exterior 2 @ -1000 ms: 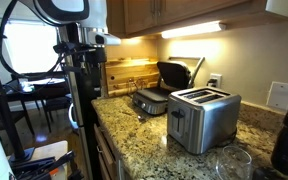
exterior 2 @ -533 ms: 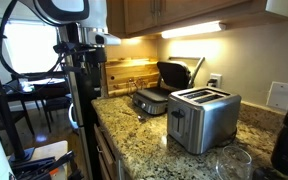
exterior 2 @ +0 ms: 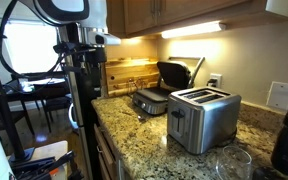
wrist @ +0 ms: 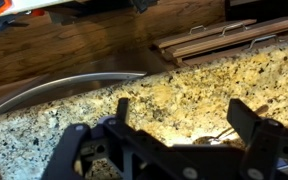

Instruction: Push down the toaster lever

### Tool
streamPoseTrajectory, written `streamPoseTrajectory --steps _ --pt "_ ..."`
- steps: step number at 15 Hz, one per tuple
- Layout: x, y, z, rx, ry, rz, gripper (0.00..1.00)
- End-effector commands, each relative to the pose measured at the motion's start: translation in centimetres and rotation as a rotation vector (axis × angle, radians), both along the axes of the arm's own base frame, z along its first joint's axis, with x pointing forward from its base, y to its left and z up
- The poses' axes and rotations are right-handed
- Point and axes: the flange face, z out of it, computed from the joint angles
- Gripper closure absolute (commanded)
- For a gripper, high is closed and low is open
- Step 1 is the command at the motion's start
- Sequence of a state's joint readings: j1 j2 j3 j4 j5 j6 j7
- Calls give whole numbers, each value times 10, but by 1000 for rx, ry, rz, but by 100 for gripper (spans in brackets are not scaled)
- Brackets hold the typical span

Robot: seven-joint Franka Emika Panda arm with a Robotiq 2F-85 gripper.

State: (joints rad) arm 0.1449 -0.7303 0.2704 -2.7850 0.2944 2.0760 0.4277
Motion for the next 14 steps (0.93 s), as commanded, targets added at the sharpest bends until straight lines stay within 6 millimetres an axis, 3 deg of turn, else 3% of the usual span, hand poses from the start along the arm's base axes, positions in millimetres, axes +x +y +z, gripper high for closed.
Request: streamPoseTrajectory --steps 1,6,14 --pt "0 0 1 0 1 0 0" --pt "9 -6 -1 -10 -3 -10 0" --pt "56 -39 -4 -89 -40 81 0"
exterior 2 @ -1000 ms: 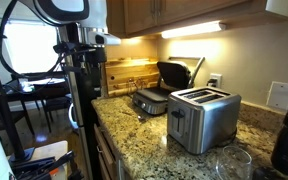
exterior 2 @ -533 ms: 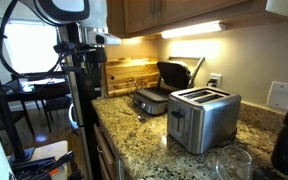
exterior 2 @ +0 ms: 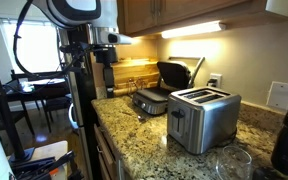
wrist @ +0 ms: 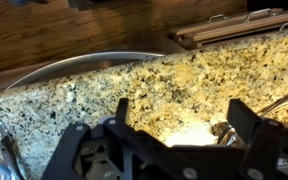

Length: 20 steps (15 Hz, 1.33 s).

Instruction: Push down the toaster lever

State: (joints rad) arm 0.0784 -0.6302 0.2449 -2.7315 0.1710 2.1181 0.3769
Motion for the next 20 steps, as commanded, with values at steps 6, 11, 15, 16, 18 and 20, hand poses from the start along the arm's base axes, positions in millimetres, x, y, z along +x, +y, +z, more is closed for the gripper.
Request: streamPoseTrajectory --steps 6,11,15,16,18,20 --pt "67 -58 5 31 -93 177 0" --pt "84 -83 8 9 -117 238 0" --pt "84 -80 6 23 -98 222 0" --pt "84 -80 6 22 -98 223 0" --pt "84 -80 6 22 -98 223 0" --pt "84 -80 6 21 -98 223 0"
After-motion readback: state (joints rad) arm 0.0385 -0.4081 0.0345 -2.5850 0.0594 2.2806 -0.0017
